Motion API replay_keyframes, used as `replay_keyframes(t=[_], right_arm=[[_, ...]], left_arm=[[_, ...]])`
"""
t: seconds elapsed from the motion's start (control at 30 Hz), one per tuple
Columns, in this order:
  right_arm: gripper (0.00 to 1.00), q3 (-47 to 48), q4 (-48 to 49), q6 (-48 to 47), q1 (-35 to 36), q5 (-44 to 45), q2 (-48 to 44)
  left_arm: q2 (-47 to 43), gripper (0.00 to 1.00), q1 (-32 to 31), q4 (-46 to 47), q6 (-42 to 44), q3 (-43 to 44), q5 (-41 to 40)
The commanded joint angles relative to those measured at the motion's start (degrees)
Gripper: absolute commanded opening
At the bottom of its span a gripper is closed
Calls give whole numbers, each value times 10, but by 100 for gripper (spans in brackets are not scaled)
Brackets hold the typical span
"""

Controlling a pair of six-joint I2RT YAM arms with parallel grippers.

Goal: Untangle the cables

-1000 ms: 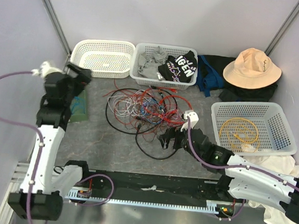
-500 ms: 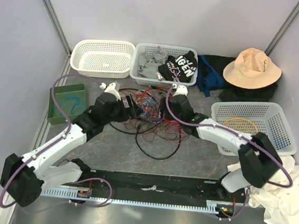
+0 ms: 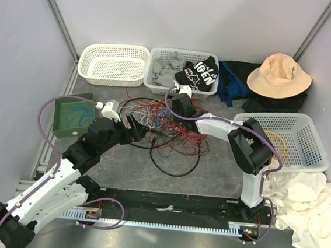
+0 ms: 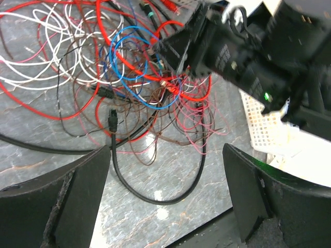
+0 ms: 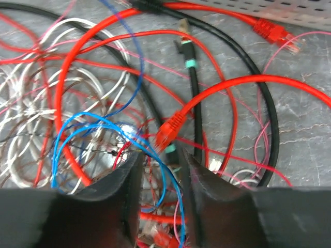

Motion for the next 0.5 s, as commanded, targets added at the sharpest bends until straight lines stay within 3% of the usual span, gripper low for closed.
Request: replay_keyframes(t=[0.0,0.1,0.13,0.17,0.47], right_arm=[[34,45,-25,-21,-3,46,8],[15,22,-11,-19,0,49,-36],[4,9,-8,-19,3,50,-51],[0,4,-7,-20,5,54,-68],[0,25,-60,-62,85,73,-300]], left_arm=[[-16,95,0,-16,7,-7,-11],[-23,95,0,-17,7,-9,-15],[-25,95,0,-17,6,-8,-15],[-26,95,0,-17,6,-7,-16],[-67,94,0,15,-5,0,-23]])
